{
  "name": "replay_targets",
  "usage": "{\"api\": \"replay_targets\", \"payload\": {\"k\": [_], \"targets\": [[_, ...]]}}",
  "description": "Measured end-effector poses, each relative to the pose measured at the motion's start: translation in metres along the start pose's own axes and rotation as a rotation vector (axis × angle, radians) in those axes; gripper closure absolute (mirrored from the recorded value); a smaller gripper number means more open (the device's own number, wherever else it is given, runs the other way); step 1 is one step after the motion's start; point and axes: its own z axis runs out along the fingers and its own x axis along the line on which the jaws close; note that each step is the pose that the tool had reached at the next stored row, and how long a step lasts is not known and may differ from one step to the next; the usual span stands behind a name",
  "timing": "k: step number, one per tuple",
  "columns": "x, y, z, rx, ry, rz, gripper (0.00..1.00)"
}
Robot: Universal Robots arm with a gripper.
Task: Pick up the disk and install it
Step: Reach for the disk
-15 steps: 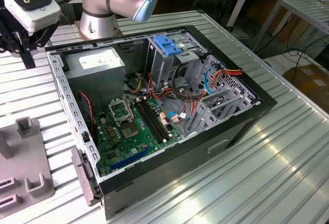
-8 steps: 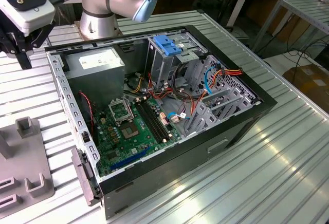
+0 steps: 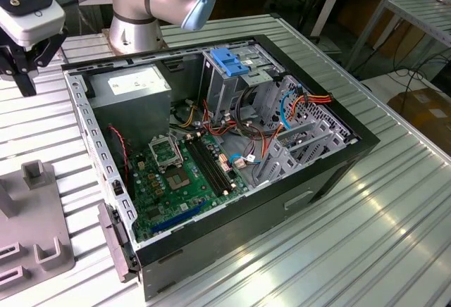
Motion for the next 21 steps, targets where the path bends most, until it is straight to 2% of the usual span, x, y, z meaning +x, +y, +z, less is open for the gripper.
{"api": "replay_targets", "payload": {"k": [21], "targets": [[0.017, -0.0013, -0.0005, 0.0, 0.0, 0.0, 0.9]]}}
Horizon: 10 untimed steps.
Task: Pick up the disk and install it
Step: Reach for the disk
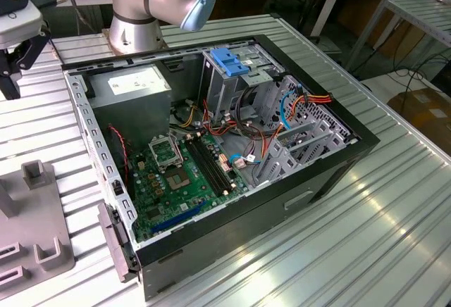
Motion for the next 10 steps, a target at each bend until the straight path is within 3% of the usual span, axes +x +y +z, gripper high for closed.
{"api": "replay_targets", "payload": {"k": [10], "targets": [[0.0079, -0.0006, -0.0003, 0.0001, 0.0001, 0.0, 0.9]]}}
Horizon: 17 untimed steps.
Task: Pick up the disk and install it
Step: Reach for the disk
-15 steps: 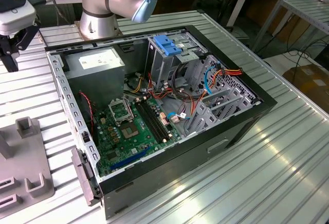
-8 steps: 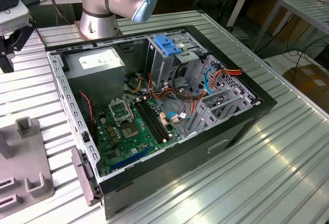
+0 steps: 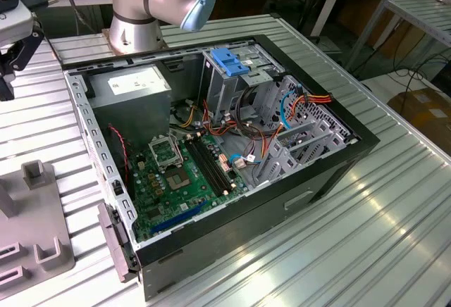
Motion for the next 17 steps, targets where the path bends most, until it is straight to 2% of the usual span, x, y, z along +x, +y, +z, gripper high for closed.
{"api": "replay_targets", "payload": {"k": [17], "targets": [[0.0145, -0.0011, -0.0004, -0.0001, -0.0001, 0.0, 0.9]]}}
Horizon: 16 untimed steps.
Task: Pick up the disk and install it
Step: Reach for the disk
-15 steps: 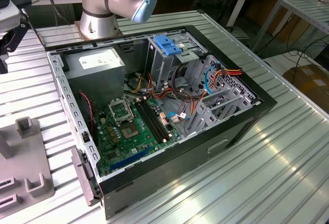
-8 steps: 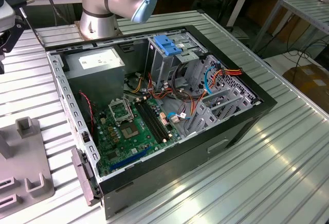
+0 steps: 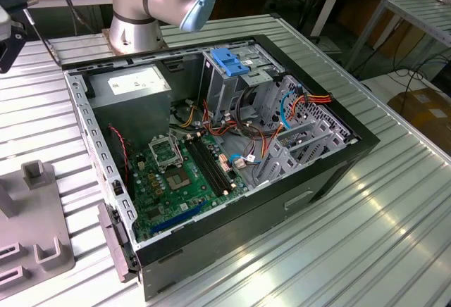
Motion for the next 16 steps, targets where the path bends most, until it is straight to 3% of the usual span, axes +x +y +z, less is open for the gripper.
{"api": "replay_targets", "payload": {"k": [16], "targets": [[0.014, -0.0011, -0.0003, 0.0, -0.0001, 0.0, 0.9]]}}
